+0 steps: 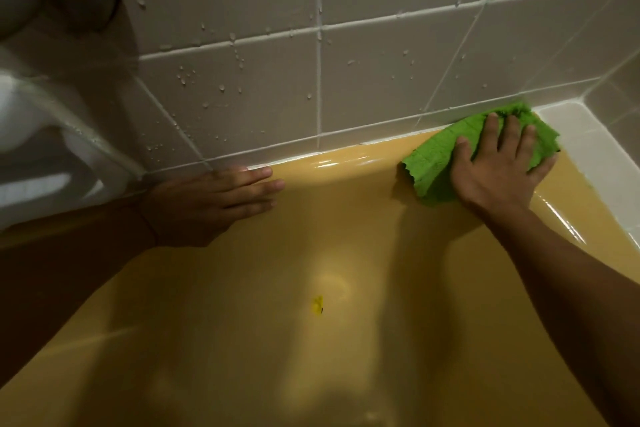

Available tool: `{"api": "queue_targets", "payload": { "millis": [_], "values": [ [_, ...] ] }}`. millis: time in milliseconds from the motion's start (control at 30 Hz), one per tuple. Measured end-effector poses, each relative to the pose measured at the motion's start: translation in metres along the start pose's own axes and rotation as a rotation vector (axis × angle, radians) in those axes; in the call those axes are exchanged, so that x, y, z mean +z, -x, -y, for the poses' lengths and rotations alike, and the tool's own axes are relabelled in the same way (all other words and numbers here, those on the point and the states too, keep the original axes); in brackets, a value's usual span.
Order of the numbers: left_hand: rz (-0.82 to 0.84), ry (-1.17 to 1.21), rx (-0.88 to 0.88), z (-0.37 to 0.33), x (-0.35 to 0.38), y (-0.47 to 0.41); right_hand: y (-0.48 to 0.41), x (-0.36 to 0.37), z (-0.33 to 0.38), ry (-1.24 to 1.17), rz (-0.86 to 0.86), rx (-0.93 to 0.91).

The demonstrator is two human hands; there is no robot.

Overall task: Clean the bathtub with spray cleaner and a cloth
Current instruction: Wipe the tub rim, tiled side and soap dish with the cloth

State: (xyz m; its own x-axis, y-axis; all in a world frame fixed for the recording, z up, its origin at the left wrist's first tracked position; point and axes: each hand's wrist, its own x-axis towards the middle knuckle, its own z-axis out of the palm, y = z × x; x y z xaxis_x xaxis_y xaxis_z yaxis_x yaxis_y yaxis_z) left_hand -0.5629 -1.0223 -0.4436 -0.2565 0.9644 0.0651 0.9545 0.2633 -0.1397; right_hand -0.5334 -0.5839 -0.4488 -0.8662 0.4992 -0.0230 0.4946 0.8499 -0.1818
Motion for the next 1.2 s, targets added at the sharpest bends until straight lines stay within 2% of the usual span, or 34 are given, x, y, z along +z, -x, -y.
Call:
{"api": "queue_targets", "payload": {
  "millis": [100, 233, 333, 600, 800, 867, 1000, 1200],
  "values": [
    [0.055, -0.035, 0.027, 0.005, 0.003, 0.003, 0.005, 0.010, 0.018, -0.044, -0.041, 0.060],
    [0.077, -0.038, 0.021, 0.004, 0.006, 0.002, 0.026, 0.022, 0.041, -0.072, -0.078, 0.010],
    [0.029, -0.011, 0.032, 0.004, 0.006, 0.003, 0.054, 0.033, 0.068, -0.141, -0.079, -0.036],
    [-0.064, 0.075, 0.008, 0.000, 0.004, 0.009, 0.138, 0.060, 0.142, -0.210, -0.067, -0.299],
    [-0.112, 0.083, -0.055, -0.003, 0.005, 0.029, 0.134, 0.050, 0.122, -0.069, -0.022, -0.493],
    [-0.118, 0.076, -0.074, -0.003, 0.006, 0.046, 0.120, 0.045, 0.105, -0.010, -0.016, -0.466],
    [-0.096, 0.072, -0.074, 0.001, 0.006, 0.078, 0.083, 0.032, 0.071, -0.053, 0.012, -0.236],
    [-0.048, 0.079, -0.044, 0.007, 0.008, 0.103, 0.075, 0.033, 0.069, -0.123, 0.000, -0.176]
  ]
}}
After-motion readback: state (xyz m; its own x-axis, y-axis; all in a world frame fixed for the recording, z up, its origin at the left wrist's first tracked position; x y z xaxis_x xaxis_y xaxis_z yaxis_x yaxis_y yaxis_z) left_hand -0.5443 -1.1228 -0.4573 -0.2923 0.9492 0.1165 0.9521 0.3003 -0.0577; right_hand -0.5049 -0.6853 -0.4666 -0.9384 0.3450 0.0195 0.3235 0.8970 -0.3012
